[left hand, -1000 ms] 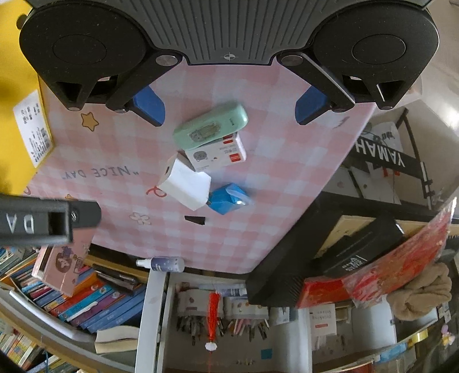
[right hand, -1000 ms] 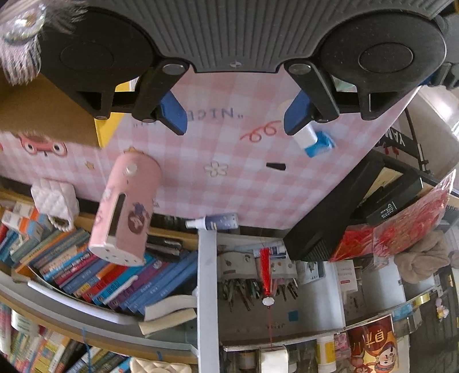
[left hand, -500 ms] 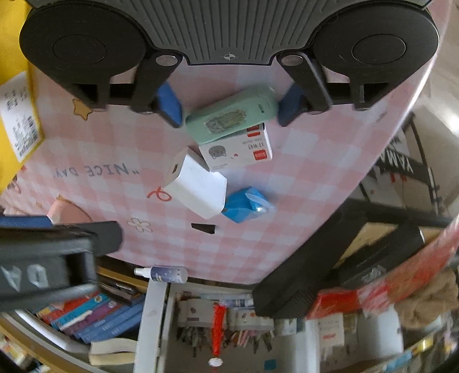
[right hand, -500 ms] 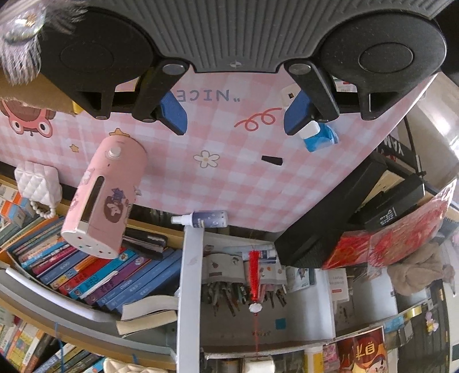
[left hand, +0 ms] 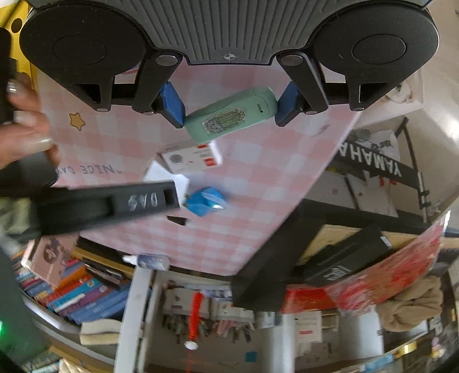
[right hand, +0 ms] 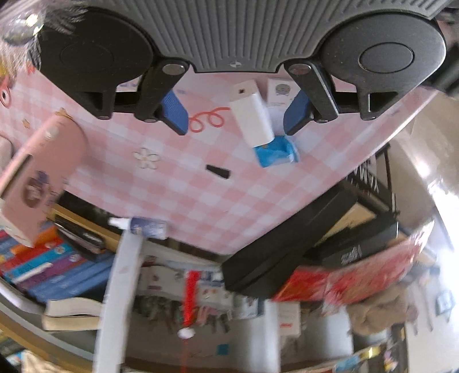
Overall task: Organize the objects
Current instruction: 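Grasp the white charger block with the right tool while the left tool grasps the mint-green case, then carry the charger and mint-green case over the yellow box with both tools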
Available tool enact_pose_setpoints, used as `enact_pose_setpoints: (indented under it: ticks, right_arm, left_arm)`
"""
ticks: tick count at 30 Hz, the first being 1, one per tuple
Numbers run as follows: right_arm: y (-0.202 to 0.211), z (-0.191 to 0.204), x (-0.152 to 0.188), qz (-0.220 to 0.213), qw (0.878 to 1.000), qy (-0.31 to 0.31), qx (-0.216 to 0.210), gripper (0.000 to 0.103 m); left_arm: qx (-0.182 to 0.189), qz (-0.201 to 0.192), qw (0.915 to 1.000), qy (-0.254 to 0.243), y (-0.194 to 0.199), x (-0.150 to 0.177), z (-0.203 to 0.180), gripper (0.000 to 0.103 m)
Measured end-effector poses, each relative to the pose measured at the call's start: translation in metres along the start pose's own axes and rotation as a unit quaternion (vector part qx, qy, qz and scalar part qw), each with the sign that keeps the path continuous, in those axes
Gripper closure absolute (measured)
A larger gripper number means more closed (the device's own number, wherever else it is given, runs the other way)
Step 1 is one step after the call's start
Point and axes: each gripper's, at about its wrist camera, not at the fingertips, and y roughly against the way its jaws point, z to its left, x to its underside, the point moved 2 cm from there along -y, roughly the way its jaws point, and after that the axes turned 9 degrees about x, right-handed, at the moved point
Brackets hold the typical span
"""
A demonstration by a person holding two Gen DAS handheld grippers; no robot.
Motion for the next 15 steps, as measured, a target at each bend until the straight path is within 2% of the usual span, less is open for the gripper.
enact_pose_setpoints:
  ticks: [7,8,9,12,15]
  right_arm:
    - [-0.033,0.013,0.003,0.036,0.999,0.023,-0.01,0.063]
    - [-0.037,0.014,0.004,0.04,0.999,0.021,-0.013,0.069]
    - [-0.039,0.013,0.005,0.043,0.999,0.016,-0.018,0.079]
    - [-0.036,0.012,0.006,0.047,0.999,0.008,-0.022,0.079]
    - [-0.017,0.008,0.009,0.027,0.999,-0.003,-0.022,0.079]
  left_arm:
    - [0.0,-0.01,0.9997,0.024,0.018,0.0,0.018,0.035]
    - [0.001,-0.011,0.9996,0.025,0.021,0.0,0.019,0.035]
    - [0.002,-0.012,0.9996,0.025,0.023,-0.001,0.02,0.035]
    - [0.007,-0.022,0.9994,0.025,0.033,-0.003,0.021,0.035]
    - [0.012,-0.032,0.9992,0.022,0.044,-0.005,0.021,0.035]
